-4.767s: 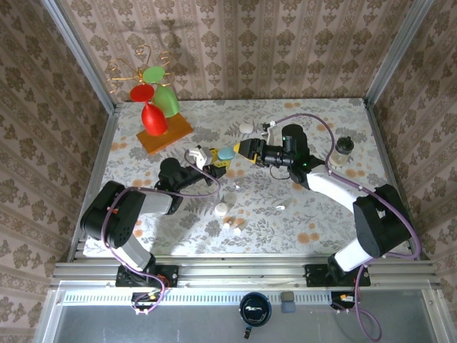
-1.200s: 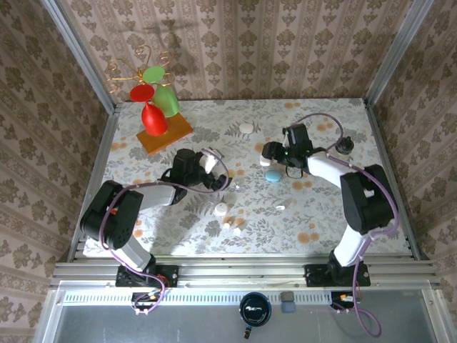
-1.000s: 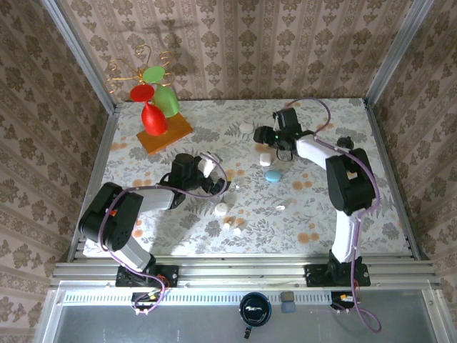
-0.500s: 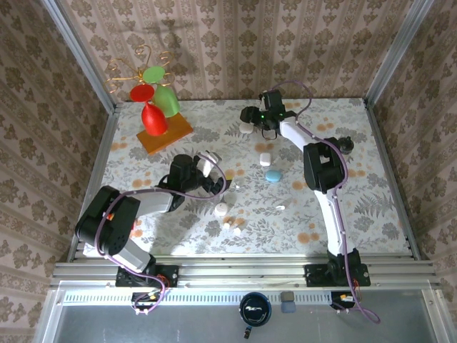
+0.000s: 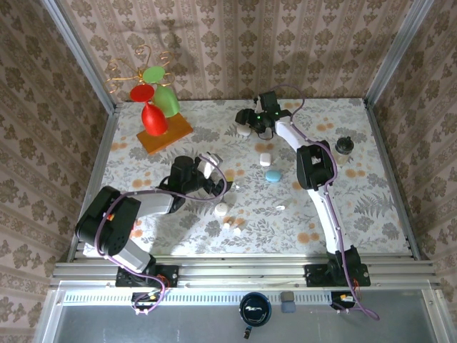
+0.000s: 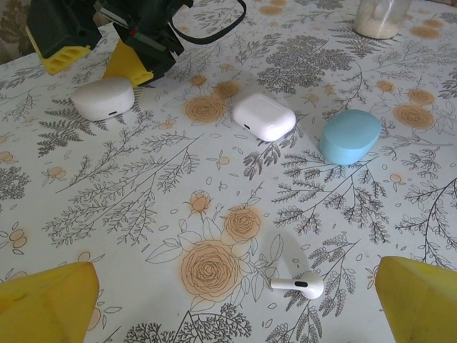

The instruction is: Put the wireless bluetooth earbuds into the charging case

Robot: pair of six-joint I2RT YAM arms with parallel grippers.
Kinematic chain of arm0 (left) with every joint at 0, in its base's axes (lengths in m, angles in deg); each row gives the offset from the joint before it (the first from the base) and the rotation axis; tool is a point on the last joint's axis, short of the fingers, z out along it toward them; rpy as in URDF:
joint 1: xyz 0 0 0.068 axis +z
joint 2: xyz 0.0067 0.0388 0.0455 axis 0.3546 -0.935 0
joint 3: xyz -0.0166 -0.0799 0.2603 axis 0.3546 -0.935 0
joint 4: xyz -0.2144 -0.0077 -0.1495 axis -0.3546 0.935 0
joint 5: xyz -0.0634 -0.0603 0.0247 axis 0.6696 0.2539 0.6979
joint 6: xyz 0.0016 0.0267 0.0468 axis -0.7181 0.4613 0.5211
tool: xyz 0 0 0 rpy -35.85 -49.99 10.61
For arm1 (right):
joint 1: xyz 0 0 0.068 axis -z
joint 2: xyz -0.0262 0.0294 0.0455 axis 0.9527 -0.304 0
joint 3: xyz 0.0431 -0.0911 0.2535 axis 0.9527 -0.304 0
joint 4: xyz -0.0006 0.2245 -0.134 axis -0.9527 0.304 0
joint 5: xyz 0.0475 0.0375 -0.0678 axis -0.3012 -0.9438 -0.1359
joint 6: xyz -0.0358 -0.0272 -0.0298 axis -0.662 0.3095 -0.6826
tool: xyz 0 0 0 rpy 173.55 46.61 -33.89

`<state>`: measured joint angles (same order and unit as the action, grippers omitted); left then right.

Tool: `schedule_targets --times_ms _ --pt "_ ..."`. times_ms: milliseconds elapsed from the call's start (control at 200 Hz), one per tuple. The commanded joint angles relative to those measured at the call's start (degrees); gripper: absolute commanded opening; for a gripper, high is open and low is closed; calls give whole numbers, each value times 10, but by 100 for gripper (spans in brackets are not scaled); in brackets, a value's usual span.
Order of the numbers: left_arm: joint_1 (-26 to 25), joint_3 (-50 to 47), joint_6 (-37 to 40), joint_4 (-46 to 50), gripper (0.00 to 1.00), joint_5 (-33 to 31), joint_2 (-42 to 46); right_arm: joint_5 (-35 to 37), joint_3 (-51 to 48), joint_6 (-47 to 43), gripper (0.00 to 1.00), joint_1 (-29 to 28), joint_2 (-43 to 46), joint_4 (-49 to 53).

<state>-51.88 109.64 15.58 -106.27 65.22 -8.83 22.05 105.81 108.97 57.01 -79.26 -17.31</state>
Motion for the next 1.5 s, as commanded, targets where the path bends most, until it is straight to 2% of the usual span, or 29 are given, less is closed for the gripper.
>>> schedule_targets --times_ms 0,70,130,200,270,350,435,495,605,735,755,810,955,1110,1235,1395,1495 --pt "1 -7 -24 -22 100 -10 11 -37 -43 -5 68 -5 46 6" --pt "4 -14 -36 -41 100 -9 12 -39 -64 -12 68 -10 63 1" --pt "5 -36 -55 -95 100 -18 14 -43 -70 -17 68 -14 67 6" --pt "19 -63 -110 -175 100 -18 7 -55 -75 -16 68 -18 68 11" --pt "45 -71 -190 -211 100 1 -5 -70 -79 -12 68 -22 69 8" --pt "83 -74 -238 -256 100 34 -21 -79 -85 -11 68 -28 74 7" --pt "84 -92 -266 -334 100 9 -38 -85 -97 -11 68 -32 83 2" --pt "86 -88 -282 -334 100 -4 -42 -92 -108 -12 68 -34 93 -4" --pt "71 -68 -272 -273 100 -49 -31 -105 -145 -6 68 -33 117 -28" --pt "53 -25 -229 -146 100 -114 -3 -107 -205 -6 68 -28 162 -59" --pt "36 -15 -224 -118 100 -128 1 -105 -216 -4 68 -26 169 -66" --pt "29 18 -219 -37 100 -159 5 -92 -255 -2 68 -21 200 -89" --pt "14 138 -166 181 100 -169 -10 -60 -373 0 68 -2 291 -137" --pt "10 266 -143 332 100 -180 -74 -37 -505 -18 68 8 407 -162" --pt "10 387 -153 434 100 -204 -151 -10 -590 -37 68 10 480 -163" --pt "9 543 -161 537 100 -220 -254 -2 -654 -53 68 11 527 -155" --pt "6 610 -155 561 100 -222 -303 3 -681 -57 68 12 541 -157"
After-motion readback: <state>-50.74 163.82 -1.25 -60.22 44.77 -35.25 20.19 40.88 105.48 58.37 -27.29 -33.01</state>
